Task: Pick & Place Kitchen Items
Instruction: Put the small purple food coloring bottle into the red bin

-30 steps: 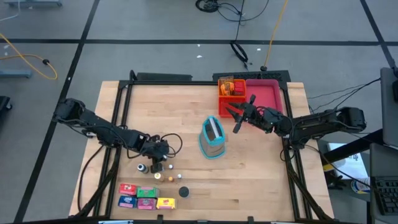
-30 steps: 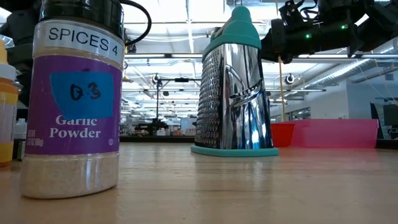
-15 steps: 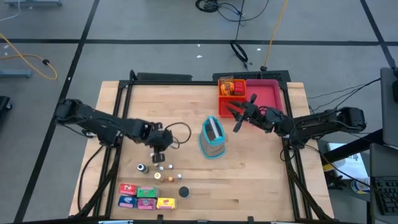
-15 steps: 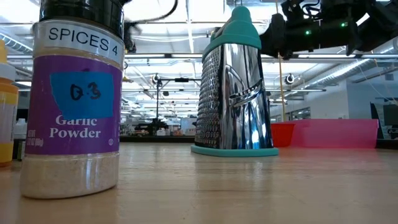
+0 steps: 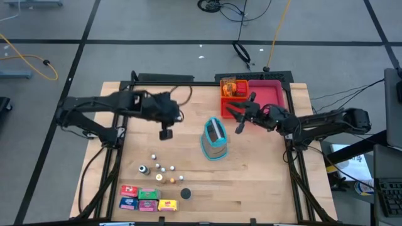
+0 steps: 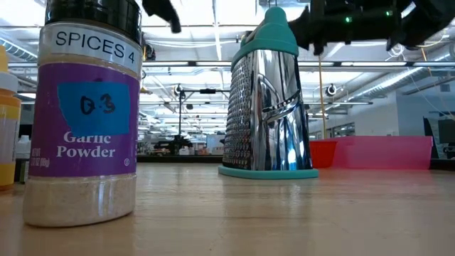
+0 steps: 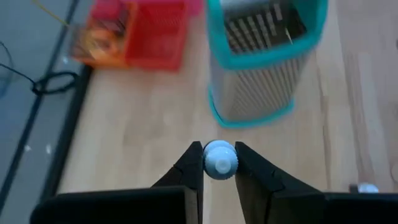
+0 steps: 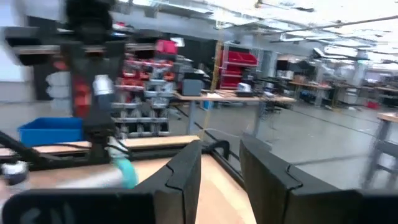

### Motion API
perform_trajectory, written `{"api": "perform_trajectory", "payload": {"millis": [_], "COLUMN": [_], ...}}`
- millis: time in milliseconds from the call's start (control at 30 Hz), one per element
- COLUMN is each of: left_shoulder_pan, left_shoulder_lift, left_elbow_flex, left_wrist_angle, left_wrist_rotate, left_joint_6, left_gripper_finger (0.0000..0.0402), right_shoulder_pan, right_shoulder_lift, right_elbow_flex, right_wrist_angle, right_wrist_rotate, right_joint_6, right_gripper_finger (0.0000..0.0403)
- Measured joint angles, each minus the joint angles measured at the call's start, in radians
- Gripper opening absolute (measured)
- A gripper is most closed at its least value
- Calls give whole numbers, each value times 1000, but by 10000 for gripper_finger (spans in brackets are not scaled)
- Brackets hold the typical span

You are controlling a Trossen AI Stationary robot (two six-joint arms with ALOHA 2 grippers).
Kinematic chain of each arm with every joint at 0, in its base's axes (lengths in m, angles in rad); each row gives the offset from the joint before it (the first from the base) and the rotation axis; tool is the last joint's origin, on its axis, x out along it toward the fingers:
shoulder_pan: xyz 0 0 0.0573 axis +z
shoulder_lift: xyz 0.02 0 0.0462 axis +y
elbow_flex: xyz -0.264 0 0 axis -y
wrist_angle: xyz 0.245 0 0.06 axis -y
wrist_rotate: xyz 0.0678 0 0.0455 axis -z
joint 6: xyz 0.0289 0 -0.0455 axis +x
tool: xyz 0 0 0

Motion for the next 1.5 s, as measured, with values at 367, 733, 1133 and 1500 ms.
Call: {"api": "perform_trajectory", "payload": {"millis": [367,733,1133,1500], "left_shoulder_pan": [102,134,136,134], "left_shoulder_lift": [86,336,505,526], "left_elbow_flex": [110,443,682,682], "left_wrist_angle": [6,-117,-252,-199], "left_wrist_rotate": [61,114,121,123], "left_joint_6": [68,188,251,275], "left_gripper_finger": [53,56,50,45], "right_shoulder_pan": [-1,-64,-86,-86], "right_shoulder_lift": [87,195,237,237], "right_elbow_flex": [147,254,313,313], "right_wrist_angle": [-130,-215,-262,-262], "right_wrist_rotate": [-52,-205,-287,-287], "right_joint_6": [-6,80,82,81], "right_gripper_finger": [102,102,119,145]}}
